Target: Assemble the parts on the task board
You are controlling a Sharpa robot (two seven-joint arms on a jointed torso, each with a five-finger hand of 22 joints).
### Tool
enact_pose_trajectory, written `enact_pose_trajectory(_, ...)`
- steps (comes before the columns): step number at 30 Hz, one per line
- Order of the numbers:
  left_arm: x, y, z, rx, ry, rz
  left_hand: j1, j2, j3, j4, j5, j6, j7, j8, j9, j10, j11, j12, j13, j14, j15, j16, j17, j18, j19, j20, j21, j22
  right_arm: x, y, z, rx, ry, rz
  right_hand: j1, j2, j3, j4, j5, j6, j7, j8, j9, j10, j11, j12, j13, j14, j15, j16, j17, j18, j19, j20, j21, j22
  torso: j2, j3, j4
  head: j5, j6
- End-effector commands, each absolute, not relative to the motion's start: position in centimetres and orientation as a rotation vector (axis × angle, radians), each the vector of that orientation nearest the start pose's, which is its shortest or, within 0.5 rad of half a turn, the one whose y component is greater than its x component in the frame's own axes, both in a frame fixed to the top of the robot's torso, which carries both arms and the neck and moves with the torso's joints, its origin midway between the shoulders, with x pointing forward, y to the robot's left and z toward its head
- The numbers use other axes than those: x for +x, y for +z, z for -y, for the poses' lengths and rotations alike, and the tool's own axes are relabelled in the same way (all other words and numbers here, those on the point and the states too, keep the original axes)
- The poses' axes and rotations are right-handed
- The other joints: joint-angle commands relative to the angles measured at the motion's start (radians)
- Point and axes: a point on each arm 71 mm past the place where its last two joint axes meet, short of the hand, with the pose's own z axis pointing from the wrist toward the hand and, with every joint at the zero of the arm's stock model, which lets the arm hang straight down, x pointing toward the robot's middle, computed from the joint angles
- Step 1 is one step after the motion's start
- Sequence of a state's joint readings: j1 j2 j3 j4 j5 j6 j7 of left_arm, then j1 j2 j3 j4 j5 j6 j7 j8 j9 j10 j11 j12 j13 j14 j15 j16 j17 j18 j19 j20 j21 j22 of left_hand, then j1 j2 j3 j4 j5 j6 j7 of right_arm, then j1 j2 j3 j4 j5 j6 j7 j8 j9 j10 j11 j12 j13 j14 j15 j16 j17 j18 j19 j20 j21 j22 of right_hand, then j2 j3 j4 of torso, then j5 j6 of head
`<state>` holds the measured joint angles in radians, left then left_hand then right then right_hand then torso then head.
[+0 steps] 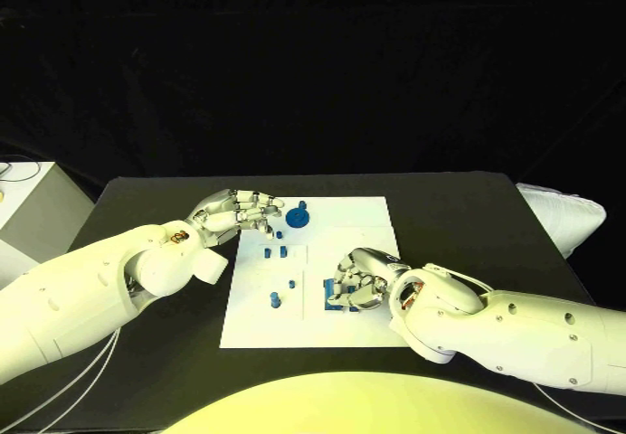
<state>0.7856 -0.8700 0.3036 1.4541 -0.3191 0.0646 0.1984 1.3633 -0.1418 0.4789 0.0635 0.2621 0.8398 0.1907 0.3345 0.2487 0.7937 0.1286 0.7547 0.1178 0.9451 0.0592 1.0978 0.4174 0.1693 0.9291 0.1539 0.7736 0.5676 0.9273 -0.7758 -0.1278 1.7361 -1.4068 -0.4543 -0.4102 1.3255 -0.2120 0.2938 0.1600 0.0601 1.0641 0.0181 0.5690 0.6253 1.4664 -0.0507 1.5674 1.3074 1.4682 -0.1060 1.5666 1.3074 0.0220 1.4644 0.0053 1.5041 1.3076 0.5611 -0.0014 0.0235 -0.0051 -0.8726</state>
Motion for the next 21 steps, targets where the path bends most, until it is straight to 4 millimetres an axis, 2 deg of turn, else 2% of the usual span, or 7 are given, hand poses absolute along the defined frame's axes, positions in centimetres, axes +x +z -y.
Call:
enact_pose_trajectory(1, 44.99, -26.57, -23.09, -1.082, -1.663, -1.766, 0.000, 0.007, 0.000, 0.007, 0.002, 0.000, 0.004, 0.006, -0.002, -0.004, 0.004, -0.003, -0.001, -0.001, 0.003, -0.004, 0.002, 0.014, 0.009, 0.000, -0.006, -0.001, 36.15, -30.60, 12.57, 0.046, 0.681, -1.987, 0.011, 0.004, 0.001, -0.006, -0.006, -0.001, -0.009, 0.007, 0.002, 0.104, -0.007, 0.003, 0.263, 0.103, -0.006, 0.004, 0.263, -0.010, 0.096, -0.009, 0.003, 0.248, 0.001, 0.0005, 0.0001, 0.000, 0.000)
enact_pose_trajectory(15, 44.99, -26.58, -23.03, -1.082, -1.664, -1.767, 0.002, 0.007, 0.000, 0.008, 0.002, -0.001, 0.004, 0.006, -0.003, -0.005, 0.004, -0.002, -0.001, -0.001, 0.003, -0.004, 0.002, 0.015, 0.011, 0.000, -0.009, -0.003, 36.64, -30.70, 12.80, 0.013, 0.642, -1.924, 0.033, 0.016, 0.023, -0.007, -0.010, -0.005, -0.011, 0.012, 0.005, 0.104, -0.008, 0.003, 0.263, 0.103, -0.008, 0.004, 0.263, -0.012, 0.097, -0.011, 0.011, 0.249, -0.001, -0.0005, -0.0009, 0.001, 0.000)
enact_pose_trajectory(21, 44.99, -26.59, -23.03, -1.082, -1.664, -1.768, 0.002, 0.007, 0.000, 0.008, 0.002, -0.001, 0.004, 0.006, -0.003, -0.005, 0.004, -0.002, -0.001, -0.001, 0.003, -0.004, 0.002, 0.015, 0.011, 0.000, -0.009, -0.003, 36.56, -30.48, 12.83, 0.023, 0.673, -1.898, 0.023, 0.013, 0.023, 0.001, -0.010, -0.007, -0.009, 0.013, 0.007, 0.104, -0.007, 0.003, 0.263, 0.103, -0.008, 0.004, 0.263, -0.011, 0.097, -0.012, 0.009, 0.249, -0.001, -0.0005, -0.0001, 0.002, 0.000)
